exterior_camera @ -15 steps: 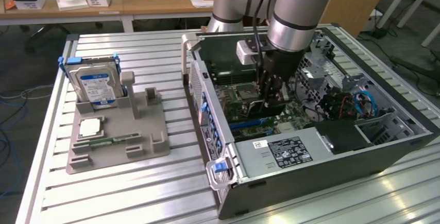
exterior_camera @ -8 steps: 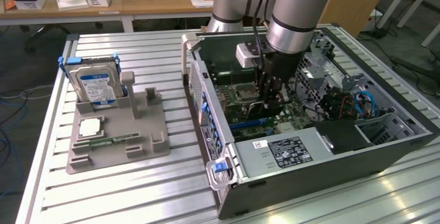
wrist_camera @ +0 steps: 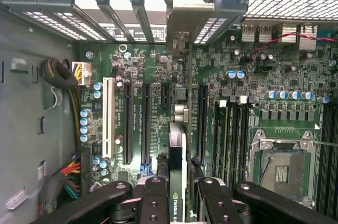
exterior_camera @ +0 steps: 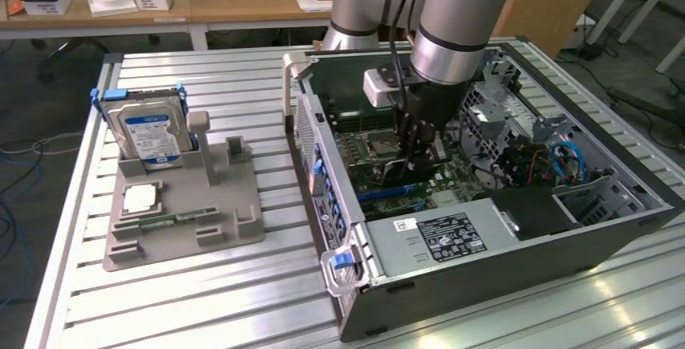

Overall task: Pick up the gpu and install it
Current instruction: 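Insert the gpu into the slot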

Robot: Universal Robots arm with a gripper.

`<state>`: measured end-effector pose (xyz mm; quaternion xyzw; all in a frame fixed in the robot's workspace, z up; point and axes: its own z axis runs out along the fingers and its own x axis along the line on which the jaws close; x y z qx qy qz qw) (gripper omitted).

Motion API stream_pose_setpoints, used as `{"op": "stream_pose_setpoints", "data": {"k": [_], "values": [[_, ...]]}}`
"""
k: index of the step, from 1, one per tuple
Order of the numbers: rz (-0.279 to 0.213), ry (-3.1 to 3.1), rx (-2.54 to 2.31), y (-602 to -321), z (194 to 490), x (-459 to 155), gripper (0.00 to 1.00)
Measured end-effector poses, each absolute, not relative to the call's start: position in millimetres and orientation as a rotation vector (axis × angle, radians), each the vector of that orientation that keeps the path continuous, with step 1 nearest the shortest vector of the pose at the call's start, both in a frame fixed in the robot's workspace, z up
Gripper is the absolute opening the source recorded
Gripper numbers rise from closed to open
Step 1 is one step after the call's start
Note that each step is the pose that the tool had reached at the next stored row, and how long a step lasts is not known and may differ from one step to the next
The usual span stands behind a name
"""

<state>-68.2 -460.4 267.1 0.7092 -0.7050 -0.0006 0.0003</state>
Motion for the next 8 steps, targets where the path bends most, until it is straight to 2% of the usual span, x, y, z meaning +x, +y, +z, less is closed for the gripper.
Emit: {"op": "stream_pose_setpoints", "data": {"k": [8], "values": [[-0.002, -2.214, 2.228, -460.5, 266.2, -71.8, 0.26]]}}
